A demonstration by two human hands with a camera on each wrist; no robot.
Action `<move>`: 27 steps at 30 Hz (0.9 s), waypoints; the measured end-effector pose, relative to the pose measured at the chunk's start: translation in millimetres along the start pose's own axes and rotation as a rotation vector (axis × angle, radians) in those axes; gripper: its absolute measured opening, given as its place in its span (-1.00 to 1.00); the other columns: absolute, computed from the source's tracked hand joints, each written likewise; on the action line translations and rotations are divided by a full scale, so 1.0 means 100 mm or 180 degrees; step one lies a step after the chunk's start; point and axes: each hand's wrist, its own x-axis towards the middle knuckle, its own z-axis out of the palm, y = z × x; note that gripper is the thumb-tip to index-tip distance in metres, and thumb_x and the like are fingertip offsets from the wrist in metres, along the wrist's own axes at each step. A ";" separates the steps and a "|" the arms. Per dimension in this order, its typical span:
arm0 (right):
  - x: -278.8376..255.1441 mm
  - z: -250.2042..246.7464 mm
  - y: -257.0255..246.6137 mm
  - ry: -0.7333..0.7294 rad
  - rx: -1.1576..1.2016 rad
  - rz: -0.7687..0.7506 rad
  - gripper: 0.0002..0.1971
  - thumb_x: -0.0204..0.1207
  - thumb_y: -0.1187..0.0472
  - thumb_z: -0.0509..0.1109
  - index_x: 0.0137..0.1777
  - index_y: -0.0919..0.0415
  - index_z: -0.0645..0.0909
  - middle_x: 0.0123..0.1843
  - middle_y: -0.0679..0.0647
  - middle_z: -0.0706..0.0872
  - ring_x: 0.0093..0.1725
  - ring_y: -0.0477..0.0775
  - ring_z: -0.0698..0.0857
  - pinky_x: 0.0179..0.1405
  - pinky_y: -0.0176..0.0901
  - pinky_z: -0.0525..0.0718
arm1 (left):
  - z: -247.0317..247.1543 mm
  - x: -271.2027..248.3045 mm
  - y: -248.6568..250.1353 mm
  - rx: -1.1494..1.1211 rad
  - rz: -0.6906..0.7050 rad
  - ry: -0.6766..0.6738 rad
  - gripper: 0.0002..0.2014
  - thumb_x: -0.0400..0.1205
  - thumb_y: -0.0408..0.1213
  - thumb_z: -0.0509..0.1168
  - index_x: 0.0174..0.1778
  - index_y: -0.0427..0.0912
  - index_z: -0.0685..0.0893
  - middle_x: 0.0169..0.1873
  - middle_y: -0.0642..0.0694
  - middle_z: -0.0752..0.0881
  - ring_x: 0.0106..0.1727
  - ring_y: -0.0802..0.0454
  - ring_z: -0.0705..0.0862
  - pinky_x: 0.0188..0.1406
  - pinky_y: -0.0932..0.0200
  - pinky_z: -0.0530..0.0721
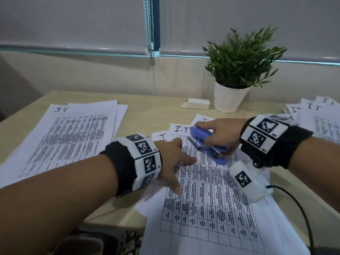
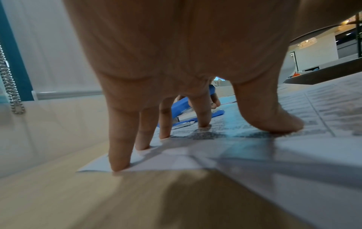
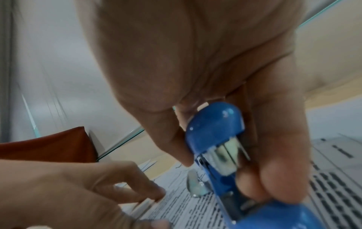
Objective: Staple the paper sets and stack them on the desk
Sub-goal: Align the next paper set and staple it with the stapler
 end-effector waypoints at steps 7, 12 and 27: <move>0.14 0.02 0.00 0.0051 -0.0068 -0.0020 -0.34 0.58 0.29 0.26 0.59 -0.26 0.19 0.18 0.06 0.55 -0.07 0.24 0.78 -0.35 -0.07 0.81 | 0.03 0.02 -0.03 0.0130 0.0081 -0.0010 -0.10 0.37 0.26 0.40 0.57 0.36 0.07 0.51 -0.12 0.16 0.43 -0.18 0.41 0.42 -0.09 0.47; 0.14 0.02 -0.07 0.0174 -0.0401 -0.0205 -0.40 0.56 0.31 0.24 0.56 -0.12 0.28 0.22 0.09 0.62 -0.12 0.22 0.75 -0.17 0.04 0.78 | 0.02 0.04 -0.01 0.0217 0.0104 -0.0074 -0.12 0.41 0.23 0.38 0.58 0.35 0.03 0.52 -0.12 0.15 0.43 -0.18 0.40 0.40 -0.11 0.48; 0.20 -0.18 -0.17 0.1023 0.0006 -0.0374 -0.57 0.48 0.35 0.28 0.36 0.17 0.42 0.12 0.29 0.68 -0.11 0.37 0.75 -0.16 0.24 0.77 | 0.07 -0.07 0.10 0.0268 -0.0219 -0.0041 -0.12 0.37 0.44 0.24 0.56 0.40 -0.02 0.51 -0.07 0.18 0.41 -0.25 0.44 0.33 -0.14 0.50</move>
